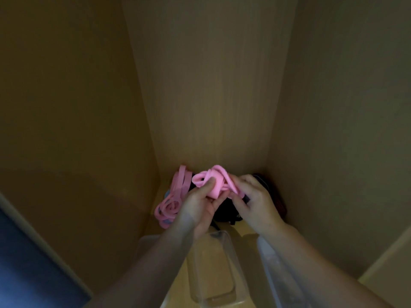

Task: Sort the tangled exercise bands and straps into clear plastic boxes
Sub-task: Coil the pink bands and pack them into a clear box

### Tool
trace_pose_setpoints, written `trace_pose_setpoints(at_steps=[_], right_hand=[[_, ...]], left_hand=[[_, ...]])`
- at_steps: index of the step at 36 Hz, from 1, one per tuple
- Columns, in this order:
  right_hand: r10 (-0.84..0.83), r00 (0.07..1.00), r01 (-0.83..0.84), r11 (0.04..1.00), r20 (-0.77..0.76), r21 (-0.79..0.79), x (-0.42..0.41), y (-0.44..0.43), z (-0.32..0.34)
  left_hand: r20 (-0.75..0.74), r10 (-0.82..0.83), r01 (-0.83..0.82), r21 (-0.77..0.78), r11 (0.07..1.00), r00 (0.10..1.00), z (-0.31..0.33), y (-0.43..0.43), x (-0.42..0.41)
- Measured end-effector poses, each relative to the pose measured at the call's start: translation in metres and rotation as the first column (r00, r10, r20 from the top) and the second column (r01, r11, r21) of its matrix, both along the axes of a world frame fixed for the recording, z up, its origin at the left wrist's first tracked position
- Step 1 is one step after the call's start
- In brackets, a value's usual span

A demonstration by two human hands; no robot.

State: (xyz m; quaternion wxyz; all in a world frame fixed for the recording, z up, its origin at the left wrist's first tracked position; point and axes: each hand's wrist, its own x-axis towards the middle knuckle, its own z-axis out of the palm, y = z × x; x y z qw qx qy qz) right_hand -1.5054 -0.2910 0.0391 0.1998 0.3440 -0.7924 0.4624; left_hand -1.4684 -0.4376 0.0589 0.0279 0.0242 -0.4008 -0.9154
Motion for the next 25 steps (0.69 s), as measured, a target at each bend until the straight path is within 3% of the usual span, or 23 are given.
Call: trace_pose_setpoints(at_steps=[6, 10, 13, 16, 19, 25], right_hand=[[0.046, 0.988, -0.037, 0.997, 0.150, -0.063, 0.001, -0.003, -0.011], [0.163, 0.921, -0.045, 0.947, 0.354, -0.319, 0.015, -0.021, -0.015], [0.147, 0.908, 0.004, 0.933, 0.392, -0.360, 0.016, -0.026, -0.017], [0.272, 0.816, -0.051, 0.913, 0.511, -0.404, 0.017, -0.025, -0.023], [0.229, 0.767, -0.005, 0.936, 0.600, -0.351, 0.019, -0.025, -0.031], [0.072, 0.801, 0.063, 0.977, 0.594, -0.203, 0.023, -0.028, -0.039]], left_hand=[[-0.073, -0.015, 0.017, 0.020, 1.000, 0.997, -0.014, -0.006, 0.004], [-0.160, -0.007, 0.019, 0.073, 0.997, 0.987, -0.021, -0.006, 0.002], [-0.161, -0.017, 0.026, 0.054, 0.998, 0.987, -0.028, -0.009, 0.000], [-0.132, -0.026, 0.005, -0.158, 0.987, 0.991, -0.041, -0.021, 0.002], [-0.076, -0.061, 0.024, -0.416, 0.909, 0.995, -0.061, -0.031, 0.004], [-0.042, -0.009, -0.015, -0.552, 0.834, 0.999, -0.078, -0.037, 0.014]])
